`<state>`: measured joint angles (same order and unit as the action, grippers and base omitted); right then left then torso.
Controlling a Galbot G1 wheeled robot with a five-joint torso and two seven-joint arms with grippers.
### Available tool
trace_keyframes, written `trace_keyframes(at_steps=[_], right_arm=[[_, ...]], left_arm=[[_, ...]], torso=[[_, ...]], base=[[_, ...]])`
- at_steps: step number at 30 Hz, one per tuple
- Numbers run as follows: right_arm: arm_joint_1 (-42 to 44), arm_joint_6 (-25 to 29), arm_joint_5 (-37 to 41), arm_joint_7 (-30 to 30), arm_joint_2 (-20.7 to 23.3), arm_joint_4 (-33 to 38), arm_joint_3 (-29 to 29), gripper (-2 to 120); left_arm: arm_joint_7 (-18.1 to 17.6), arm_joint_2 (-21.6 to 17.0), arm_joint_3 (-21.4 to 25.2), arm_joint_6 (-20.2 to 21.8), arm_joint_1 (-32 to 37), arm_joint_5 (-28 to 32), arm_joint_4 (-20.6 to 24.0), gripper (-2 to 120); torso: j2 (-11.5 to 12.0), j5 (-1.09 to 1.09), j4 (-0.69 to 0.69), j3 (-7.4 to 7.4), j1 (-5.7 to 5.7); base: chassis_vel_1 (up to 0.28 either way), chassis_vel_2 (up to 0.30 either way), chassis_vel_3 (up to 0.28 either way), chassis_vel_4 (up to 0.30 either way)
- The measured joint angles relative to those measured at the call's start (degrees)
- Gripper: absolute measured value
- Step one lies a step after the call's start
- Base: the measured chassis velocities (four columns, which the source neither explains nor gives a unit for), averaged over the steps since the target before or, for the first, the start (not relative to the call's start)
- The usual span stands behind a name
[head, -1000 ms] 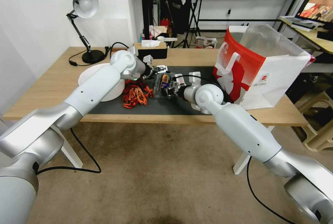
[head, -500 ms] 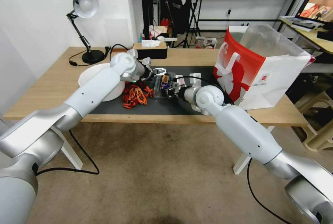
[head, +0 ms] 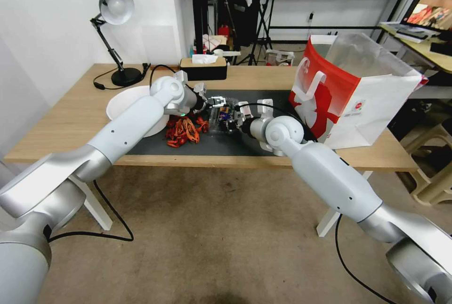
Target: Close the takeout container lid, then place the container into the takeout bag.
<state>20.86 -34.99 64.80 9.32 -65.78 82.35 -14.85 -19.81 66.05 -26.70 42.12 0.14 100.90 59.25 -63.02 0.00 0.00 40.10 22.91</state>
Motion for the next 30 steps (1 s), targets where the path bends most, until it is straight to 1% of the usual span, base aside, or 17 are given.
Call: trace_keyframes(at_steps=[2, 3, 4, 5, 7, 8, 9, 11, 12, 13, 14, 16, 17, 19, 20, 22, 30], right_arm=[[0.0, 0.0, 0.0, 0.0, 0.0, 0.0, 0.0, 0], [0.0, 0.0, 0.0, 0.0, 0.0, 0.0, 0.0, 0], [0.0, 0.0, 0.0, 0.0, 0.0, -0.1, 0.0, 0], [0.0, 0.0, 0.0, 0.0, 0.0, -0.1, 0.0, 0], [0.0, 0.0, -0.1, 0.0, 0.0, -0.1, 0.0, 0], [0.1, 0.0, -0.1, 0.0, 0.0, -0.1, 0.0, 0], [0.1, 0.0, -0.1, 0.0, -0.1, -0.1, 0.0, 0], [0.1, 0.0, -0.1, 0.0, -0.1, -0.1, 0.0, 0], [0.2, 0.0, -0.1, 0.0, -0.1, -0.1, 0.0, 0], [0.2, 0.1, -0.1, 0.0, -0.1, -0.1, 0.0, 0], [0.2, 0.1, -0.1, 0.0, -0.1, -0.1, 0.0, 0], [0.2, 0.1, -0.1, 0.0, 0.0, -0.1, 0.0, 0], [0.2, 0.1, -0.1, 0.0, 0.0, -0.1, 0.0, 0], [0.2, 0.0, -0.1, 0.0, 0.0, -0.1, 0.2, 0], [0.2, 0.0, -0.1, 0.0, 0.0, -0.1, 0.2, 0], [0.4, 0.0, -0.1, 0.0, 0.1, 0.0, 0.2, 0], [1.1, 0.1, -0.1, -0.1, 0.2, 0.5, 0.5, 0]], left_arm=[[0.0, 0.1, 0.0, 0.0, 0.1, 0.0, 0.0, 73], [0.0, 0.1, 0.0, 0.0, 0.1, 0.0, 0.0, 73], [0.0, 0.1, 0.0, 0.0, 0.1, 0.0, 0.0, 65], [0.0, 0.1, 0.0, 0.0, 0.2, 0.0, 0.0, 62], [0.0, 0.1, 0.0, 0.0, 0.2, 0.0, 0.0, 59], [0.0, 0.0, 0.0, 0.0, 0.3, 0.0, 0.1, 52], [0.0, 0.0, 0.0, 0.0, 0.4, 0.0, 0.1, 49], [0.0, 0.0, 0.0, 0.0, 0.4, 0.0, 0.1, 47], [-0.1, -0.1, 0.0, 0.0, 0.5, -0.1, 0.3, 38], [-0.1, -0.2, 0.0, 0.0, 0.5, -0.1, 0.3, 33], [-0.1, -0.2, 0.0, 0.0, 0.5, -0.1, 0.3, 33], [-0.1, -0.2, 0.0, 0.0, 0.5, -0.1, 0.4, 21], [-0.1, -0.2, 0.0, 0.0, 0.5, -0.1, 0.4, 21], [-0.1, -0.3, 0.0, 0.0, 0.5, -0.1, 0.5, 13], [-0.1, -0.3, 0.0, 0.0, 0.5, -0.1, 0.5, 13], [-0.1, -0.3, 0.0, 0.0, 0.5, -0.1, 0.5, 0], [-0.3, -0.6, 0.1, 0.0, 0.6, -0.1, 1.0, 0]], torso=[[0.0, 0.00, 0.00, 0.00, 0.00], [0.0, 0.00, 0.00, 0.00, 0.00], [0.0, 0.00, 0.00, 0.00, 0.00], [0.0, 0.00, 0.00, 0.00, 0.00], [0.0, 0.00, 0.00, 0.00, 0.00], [0.0, 0.00, 0.00, 0.00, 0.00], [0.0, 0.00, 0.00, 0.00, 0.01], [0.0, 0.00, 0.00, 0.00, 0.00], [0.0, 0.00, 0.00, 0.00, 0.00], [0.0, 0.00, 0.00, 0.00, 0.00], [0.0, 0.00, 0.00, 0.00, 0.00], [0.0, 0.00, 0.00, 0.00, 0.00], [0.0, 0.00, 0.00, 0.00, 0.00], [0.0, 0.00, 0.00, 0.00, 0.00], [0.0, 0.00, 0.00, 0.00, 0.00], [0.0, 0.00, 0.00, 0.00, 0.00], [0.0, 0.00, -0.01, 0.00, 0.00]], base=[[0.000, 0.000, 0.000, 0.000], [0.000, 0.000, 0.000, 0.000], [0.000, 0.000, 0.000, 0.000], [0.000, 0.000, 0.000, 0.000], [0.000, 0.000, 0.000, 0.000], [0.000, 0.000, 0.000, 0.000], [0.000, 0.000, 0.000, 0.000], [0.000, 0.000, 0.000, 0.000], [0.000, 0.000, 0.000, 0.000], [0.000, 0.000, 0.000, 0.000], [0.000, 0.000, 0.000, 0.000], [0.000, 0.000, 0.000, 0.000], [0.000, 0.000, 0.000, 0.000], [0.000, 0.000, 0.000, 0.000], [0.000, 0.000, 0.000, 0.000], [0.000, 0.000, 0.000, 0.000], [0.000, 0.000, 0.000, 0.000]])
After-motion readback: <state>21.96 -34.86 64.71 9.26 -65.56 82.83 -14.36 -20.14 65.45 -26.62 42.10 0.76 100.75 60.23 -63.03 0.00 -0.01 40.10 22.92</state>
